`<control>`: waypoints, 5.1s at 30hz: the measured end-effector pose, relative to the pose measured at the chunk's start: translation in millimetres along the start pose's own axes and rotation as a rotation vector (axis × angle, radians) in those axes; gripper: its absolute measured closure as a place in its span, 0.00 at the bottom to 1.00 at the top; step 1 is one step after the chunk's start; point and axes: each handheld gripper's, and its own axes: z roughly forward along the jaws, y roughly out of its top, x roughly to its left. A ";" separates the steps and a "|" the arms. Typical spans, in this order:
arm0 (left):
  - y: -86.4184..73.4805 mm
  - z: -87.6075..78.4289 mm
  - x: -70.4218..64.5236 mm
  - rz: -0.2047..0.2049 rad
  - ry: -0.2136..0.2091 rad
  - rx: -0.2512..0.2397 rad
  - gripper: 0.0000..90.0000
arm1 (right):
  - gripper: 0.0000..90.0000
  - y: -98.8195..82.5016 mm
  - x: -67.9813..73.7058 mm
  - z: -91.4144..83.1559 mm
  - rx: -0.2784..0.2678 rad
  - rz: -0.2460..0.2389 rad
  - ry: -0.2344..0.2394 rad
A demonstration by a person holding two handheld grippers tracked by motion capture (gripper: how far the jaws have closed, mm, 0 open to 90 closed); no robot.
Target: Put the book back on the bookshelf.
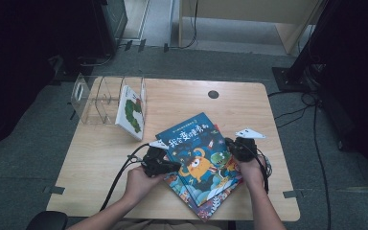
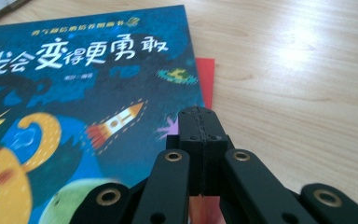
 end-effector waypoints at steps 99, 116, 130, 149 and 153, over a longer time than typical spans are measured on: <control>50.0 -16.3 84.9 -0.038 0.310 0.103 1.00 | 1.00 -72.3 -15.1 -81.1 0.134 0.056 0.080; 32.8 -31.8 80.4 -0.075 0.282 0.080 1.00 | 1.00 -55.9 -23.5 -58.9 0.108 0.056 0.045; 19.0 -41.6 79.0 -0.110 0.274 0.069 1.00 | 1.00 -39.2 -29.1 -36.0 0.089 0.045 0.043; 18.8 -51.7 78.6 -0.117 0.251 0.050 0.84 | 1.00 -28.3 -30.1 -25.9 0.078 0.029 0.031; 24.2 -57.1 81.1 -0.139 0.233 0.042 0.75 | 1.00 -27.2 -27.9 -29.2 0.068 0.027 0.053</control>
